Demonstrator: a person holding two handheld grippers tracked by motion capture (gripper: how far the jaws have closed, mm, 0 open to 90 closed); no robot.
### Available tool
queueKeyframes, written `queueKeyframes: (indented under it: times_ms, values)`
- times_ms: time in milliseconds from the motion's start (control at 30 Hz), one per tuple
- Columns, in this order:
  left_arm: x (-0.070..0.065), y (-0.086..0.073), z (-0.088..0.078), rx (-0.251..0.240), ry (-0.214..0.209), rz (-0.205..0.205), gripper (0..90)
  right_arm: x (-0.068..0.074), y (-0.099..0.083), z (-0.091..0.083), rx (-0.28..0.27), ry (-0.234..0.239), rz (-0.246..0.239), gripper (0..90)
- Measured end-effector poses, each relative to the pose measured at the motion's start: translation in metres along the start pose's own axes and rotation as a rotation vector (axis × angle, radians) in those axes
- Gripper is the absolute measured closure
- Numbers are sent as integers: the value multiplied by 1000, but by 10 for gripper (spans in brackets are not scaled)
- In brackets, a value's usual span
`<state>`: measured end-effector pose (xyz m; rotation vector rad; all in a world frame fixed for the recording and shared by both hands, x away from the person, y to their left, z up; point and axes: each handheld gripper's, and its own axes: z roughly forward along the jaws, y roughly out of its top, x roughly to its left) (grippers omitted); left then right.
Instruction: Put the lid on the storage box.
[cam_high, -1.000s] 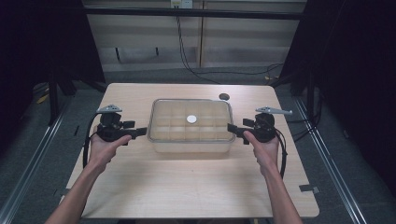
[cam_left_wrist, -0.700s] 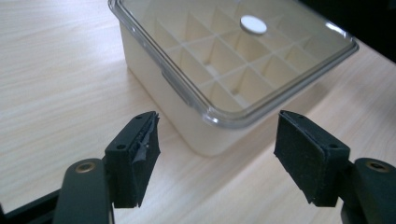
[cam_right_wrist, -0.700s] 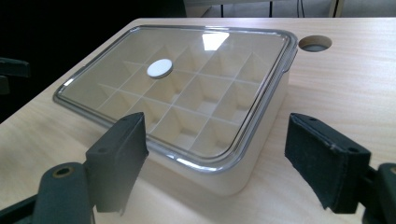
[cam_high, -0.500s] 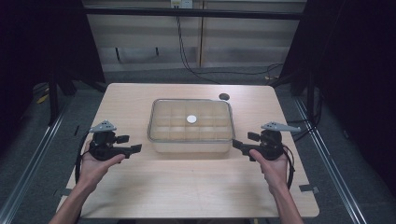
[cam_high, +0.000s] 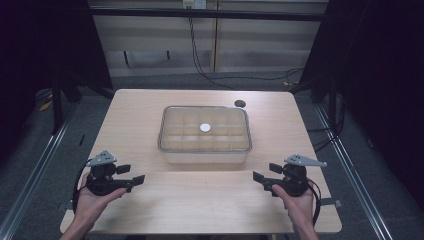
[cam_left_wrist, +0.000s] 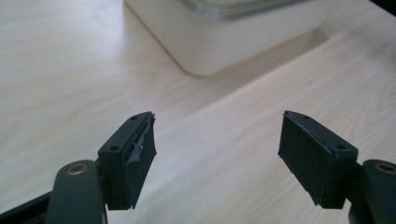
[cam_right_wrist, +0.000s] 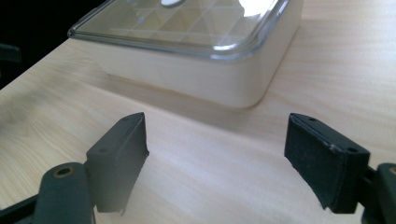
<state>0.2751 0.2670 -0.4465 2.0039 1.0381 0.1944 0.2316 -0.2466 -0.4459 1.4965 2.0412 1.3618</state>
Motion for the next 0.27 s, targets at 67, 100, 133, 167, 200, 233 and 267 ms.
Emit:
queueKeyframes:
  times_ms: [67,100,133,167,200,233,267]
  values:
    - [-1,-9,1,15,-14,-12,243,-2,-8,0,14,-2,7,209]
    - [-1,-9,1,15,-14,-12,244,-3,-10,-2,18,-6,12,209]
    - [-3,-19,0,17,3,1,244,-3,-12,-3,13,-8,16,208]
    - [-3,-24,1,16,5,-6,245,-3,-13,-4,9,-10,20,208]
    - [-3,-29,1,22,10,-9,245,-3,-15,-5,4,-14,26,208]
    - [-2,-34,1,30,13,-5,247,-3,-16,-5,3,-15,26,209]
    - [-2,-34,1,30,13,-5,247,-4,-17,-5,11,-24,16,209]
